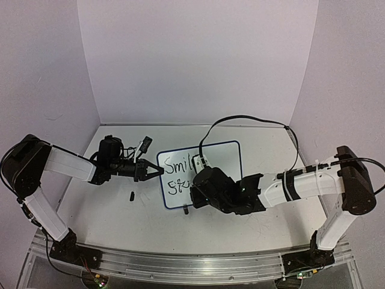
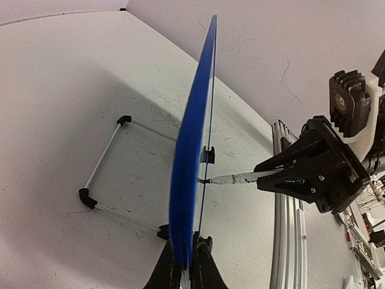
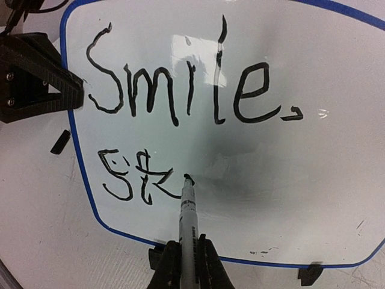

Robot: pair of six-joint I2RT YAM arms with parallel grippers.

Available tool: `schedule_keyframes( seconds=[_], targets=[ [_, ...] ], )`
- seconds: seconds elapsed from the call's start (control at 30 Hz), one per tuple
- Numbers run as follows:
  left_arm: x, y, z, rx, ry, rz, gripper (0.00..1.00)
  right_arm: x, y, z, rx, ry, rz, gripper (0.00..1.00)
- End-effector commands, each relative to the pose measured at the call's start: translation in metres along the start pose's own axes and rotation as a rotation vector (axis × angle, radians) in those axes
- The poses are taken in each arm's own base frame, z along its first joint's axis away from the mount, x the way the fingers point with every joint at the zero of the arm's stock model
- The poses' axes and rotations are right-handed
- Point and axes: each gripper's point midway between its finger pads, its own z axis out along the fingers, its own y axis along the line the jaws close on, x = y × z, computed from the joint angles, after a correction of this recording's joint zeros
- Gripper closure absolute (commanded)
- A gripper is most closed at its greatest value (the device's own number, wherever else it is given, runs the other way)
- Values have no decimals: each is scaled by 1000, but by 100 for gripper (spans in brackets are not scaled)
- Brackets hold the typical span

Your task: Write a sentence on the whiteboard

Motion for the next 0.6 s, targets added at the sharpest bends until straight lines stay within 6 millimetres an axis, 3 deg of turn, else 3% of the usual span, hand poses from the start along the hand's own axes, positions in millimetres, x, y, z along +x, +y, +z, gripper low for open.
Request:
schedule_keyframes(
  seconds=[0.0,0.57],
  targets=[
    [10,14,3,-68,30,2,100,-17,0,10,-6,-48,17,100],
    [12,14,2,-72,31,3,100,14,0,11,-26,49,27,100]
  ],
)
